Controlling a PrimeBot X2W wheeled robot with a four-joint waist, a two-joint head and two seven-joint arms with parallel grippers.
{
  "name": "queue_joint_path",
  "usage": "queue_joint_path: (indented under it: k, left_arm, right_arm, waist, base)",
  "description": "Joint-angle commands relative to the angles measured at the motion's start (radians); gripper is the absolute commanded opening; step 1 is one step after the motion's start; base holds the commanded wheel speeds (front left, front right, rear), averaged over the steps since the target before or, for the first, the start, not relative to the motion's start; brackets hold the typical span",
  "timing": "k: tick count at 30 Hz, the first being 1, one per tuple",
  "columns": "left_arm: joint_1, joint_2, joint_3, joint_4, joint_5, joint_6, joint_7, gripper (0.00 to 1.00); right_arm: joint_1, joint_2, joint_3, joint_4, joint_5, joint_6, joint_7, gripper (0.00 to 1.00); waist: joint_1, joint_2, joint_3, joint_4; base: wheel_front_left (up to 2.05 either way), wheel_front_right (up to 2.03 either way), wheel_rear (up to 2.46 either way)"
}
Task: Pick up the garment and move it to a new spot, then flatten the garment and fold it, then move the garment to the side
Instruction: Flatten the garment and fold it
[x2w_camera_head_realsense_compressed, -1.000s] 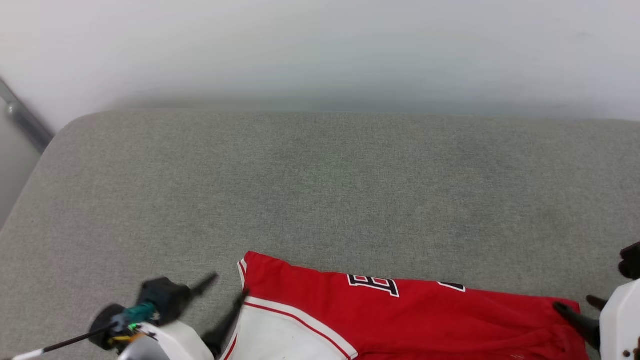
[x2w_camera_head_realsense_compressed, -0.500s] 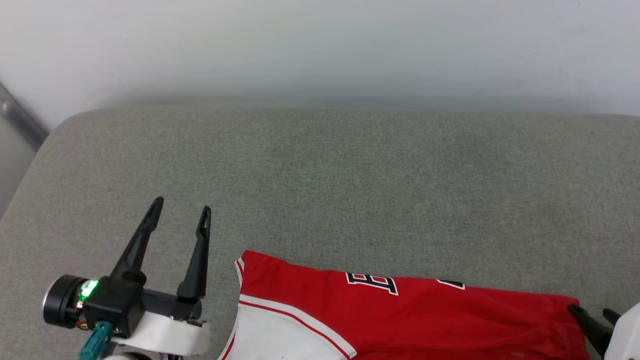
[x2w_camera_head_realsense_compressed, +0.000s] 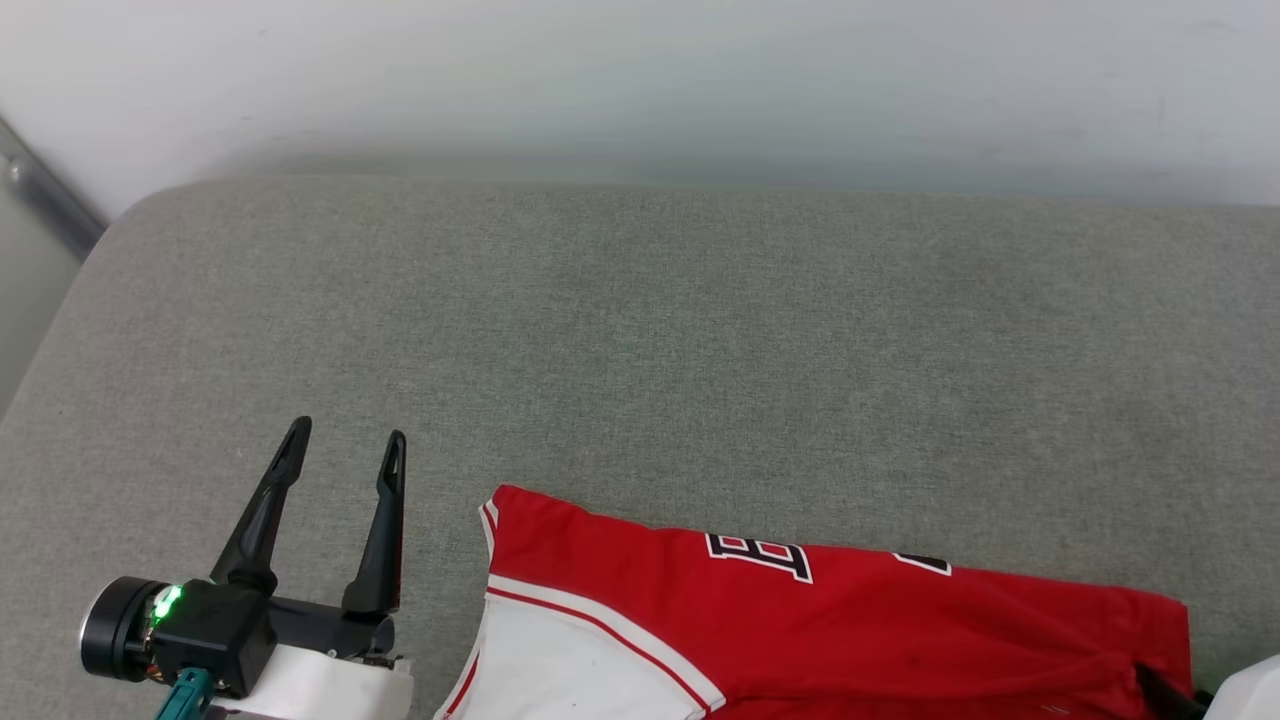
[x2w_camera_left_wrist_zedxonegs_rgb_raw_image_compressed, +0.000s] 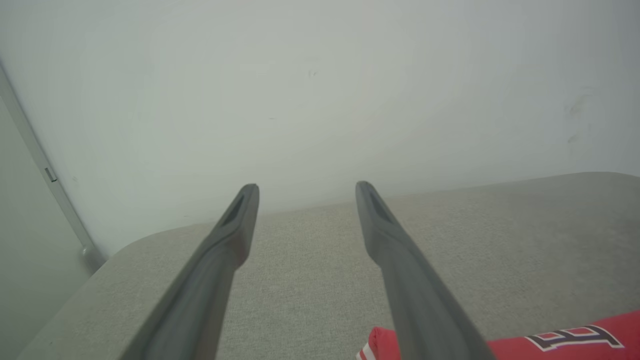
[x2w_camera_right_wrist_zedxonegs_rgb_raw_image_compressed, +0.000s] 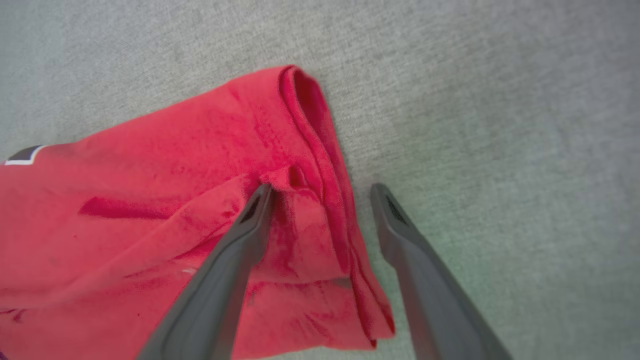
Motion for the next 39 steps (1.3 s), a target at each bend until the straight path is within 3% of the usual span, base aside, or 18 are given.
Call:
queue_joint_path:
  k: [1,11,12,13,25,34,39]
  left_arm:
    - [-0.001,-0.022,0.021,0.006,0.018,-0.025,-0.002,1.00]
    - [-0.014,-0.097,0.092,0.030,0.077,-0.109,-0.002,1.00]
    - [-0.014,-0.102,0.097,0.034,0.083,-0.116,-0.002,1.00]
    - [-0.013,-0.108,0.103,0.037,0.088,-0.121,-0.002,1.00]
    - [0.017,-0.148,0.147,0.060,0.119,-0.165,-0.002,1.00]
    - [0.022,-0.154,0.163,0.053,0.132,-0.179,-0.002,1.00]
    - [0.026,-0.159,0.173,0.052,0.135,-0.180,-0.002,1.00]
  right_arm:
    - [-0.018,0.010,0.003,0.032,0.000,0.000,-0.005,1.00]
    - [-0.004,0.046,0.109,0.131,0.065,0.002,0.027,0.98]
    - [-0.001,0.049,0.123,0.134,0.073,0.003,0.032,0.55]
    - [0.001,0.047,0.135,0.133,0.081,0.005,0.031,0.00]
    - [-0.030,-0.073,0.071,0.075,0.061,-0.001,-0.071,0.00]
    - [-0.058,-0.159,-0.048,0.077,0.041,-0.001,-0.060,0.00]
    - [-0.036,-0.151,-0.034,0.036,0.044,0.000,-0.021,0.00]
  waist:
    - [-0.0001,-0.0001,0.009,0.008]
    - [-0.0001,-0.0001,0.025,0.023]
    - [-0.0001,-0.0001,0.024,0.024]
    - [-0.0001,-0.0001,0.022,0.024]
    - [-0.0001,-0.0001,-0.015,0.005]
    - [-0.0001,-0.0001,-0.021,-0.015]
    - [-0.0001,-0.0001,-0.034,-0.023]
  base:
    - [0.00,0.00,0.00]
    - [0.00,0.00,0.00]
    - [0.00,0.00,0.00]
    - [0.00,0.00,0.00]
    - [0.00,0.00,0.00]
    - [0.00,0.00,0.00]
    - [0.00,0.00,0.00]
